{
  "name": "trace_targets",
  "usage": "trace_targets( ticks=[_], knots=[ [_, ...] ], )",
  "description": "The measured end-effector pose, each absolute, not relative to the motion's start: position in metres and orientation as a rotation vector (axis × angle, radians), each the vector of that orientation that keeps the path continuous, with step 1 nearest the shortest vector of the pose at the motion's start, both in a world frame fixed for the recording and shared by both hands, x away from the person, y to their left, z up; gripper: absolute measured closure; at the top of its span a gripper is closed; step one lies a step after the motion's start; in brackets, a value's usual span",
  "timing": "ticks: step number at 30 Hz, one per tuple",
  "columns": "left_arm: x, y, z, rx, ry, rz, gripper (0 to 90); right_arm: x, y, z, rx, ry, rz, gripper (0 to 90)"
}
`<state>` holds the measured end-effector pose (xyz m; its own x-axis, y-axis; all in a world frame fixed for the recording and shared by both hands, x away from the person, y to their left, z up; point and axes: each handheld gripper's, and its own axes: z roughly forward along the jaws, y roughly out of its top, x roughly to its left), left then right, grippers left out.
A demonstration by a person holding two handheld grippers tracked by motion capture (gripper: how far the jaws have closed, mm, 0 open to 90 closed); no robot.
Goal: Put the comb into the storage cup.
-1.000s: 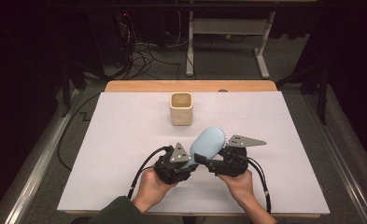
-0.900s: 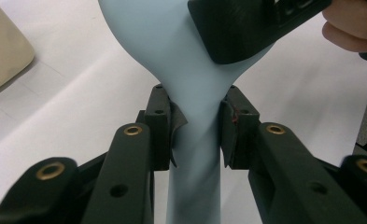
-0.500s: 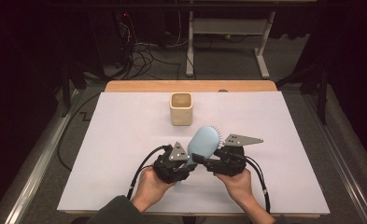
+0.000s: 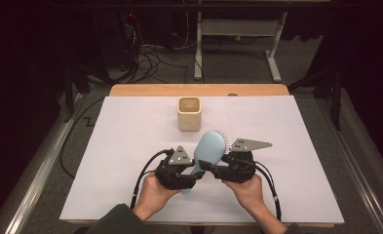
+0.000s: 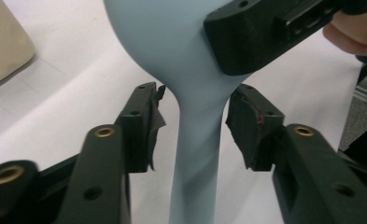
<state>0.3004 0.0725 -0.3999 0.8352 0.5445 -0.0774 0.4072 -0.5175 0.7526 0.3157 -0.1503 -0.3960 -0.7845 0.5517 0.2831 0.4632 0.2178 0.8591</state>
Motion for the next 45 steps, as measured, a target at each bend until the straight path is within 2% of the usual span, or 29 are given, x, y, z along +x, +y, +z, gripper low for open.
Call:
trace_targets(
  ticks=[8,13,36,38,45],
  knots=[
    [0.298,0.089,-0.401,2.132,0.699,0.213,41.6,0.317,-0.157,-0.392,1.001,2.378,1.62,55.4],
    [0.3,0.1,-0.4,2.1,0.712,0.198,40.2,0.318,-0.16,-0.39,1.006,2.376,1.61,55.4],
    [0.298,0.169,-0.402,1.986,0.804,0.293,36.3,0.323,-0.179,-0.38,1.045,2.33,1.566,54.3],
    [0.296,0.174,-0.403,1.964,0.853,0.349,36.0,0.323,-0.182,-0.379,1.05,2.325,1.561,54.2],
    [0.295,0.188,-0.408,1.948,0.879,0.382,35.7,0.324,-0.185,-0.377,1.053,2.321,1.546,54.1]
  ],
)
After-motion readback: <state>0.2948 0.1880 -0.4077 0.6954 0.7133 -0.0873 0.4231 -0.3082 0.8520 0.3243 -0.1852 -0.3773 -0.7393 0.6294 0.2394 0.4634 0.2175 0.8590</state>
